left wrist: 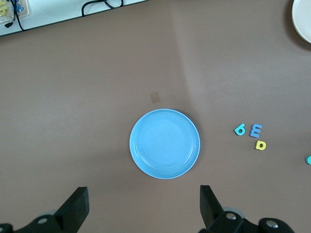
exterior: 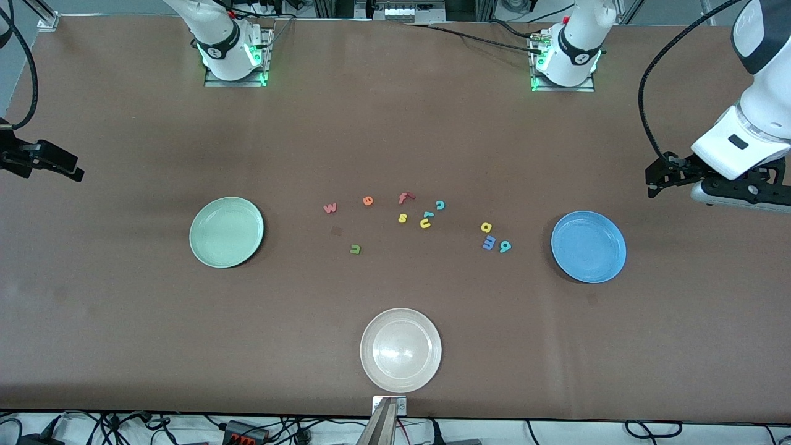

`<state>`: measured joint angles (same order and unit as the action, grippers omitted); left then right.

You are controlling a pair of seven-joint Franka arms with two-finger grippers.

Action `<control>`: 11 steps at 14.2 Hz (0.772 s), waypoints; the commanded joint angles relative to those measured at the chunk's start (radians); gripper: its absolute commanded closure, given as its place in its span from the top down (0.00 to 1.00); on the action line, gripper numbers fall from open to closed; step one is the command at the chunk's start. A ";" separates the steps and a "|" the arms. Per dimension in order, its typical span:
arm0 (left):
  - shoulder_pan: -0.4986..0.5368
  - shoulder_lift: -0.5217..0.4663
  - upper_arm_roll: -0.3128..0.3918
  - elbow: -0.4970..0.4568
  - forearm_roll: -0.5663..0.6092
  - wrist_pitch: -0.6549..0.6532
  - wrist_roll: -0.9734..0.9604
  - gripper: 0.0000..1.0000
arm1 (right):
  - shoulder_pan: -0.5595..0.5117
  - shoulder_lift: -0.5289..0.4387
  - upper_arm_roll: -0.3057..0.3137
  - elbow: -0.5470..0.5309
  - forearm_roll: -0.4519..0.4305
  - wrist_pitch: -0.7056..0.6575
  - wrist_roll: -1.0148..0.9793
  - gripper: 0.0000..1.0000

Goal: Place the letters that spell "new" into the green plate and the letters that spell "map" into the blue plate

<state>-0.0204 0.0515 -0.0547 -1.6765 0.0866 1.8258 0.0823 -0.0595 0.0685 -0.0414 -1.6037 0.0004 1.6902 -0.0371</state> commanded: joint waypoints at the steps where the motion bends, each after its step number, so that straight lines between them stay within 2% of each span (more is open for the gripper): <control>1: -0.001 0.011 -0.007 0.024 0.033 -0.020 0.008 1.00 | 0.000 -0.006 0.011 -0.008 -0.004 -0.006 0.003 1.00; 3: -0.003 0.013 -0.007 0.027 0.053 -0.016 0.008 1.00 | 0.006 0.026 0.015 -0.007 -0.007 0.005 0.002 1.00; 7: -0.003 0.018 -0.016 0.035 0.071 0.009 0.016 1.00 | 0.099 0.143 0.015 0.031 -0.007 0.016 0.017 1.00; 11: -0.001 0.019 -0.016 0.032 0.094 0.009 0.016 1.00 | 0.260 0.244 0.015 0.018 -0.010 0.043 0.006 1.00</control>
<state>-0.0238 0.0528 -0.0663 -1.6718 0.1453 1.8393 0.0847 0.1413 0.2635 -0.0241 -1.6033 0.0003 1.7379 -0.0341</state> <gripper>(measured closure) 0.000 0.000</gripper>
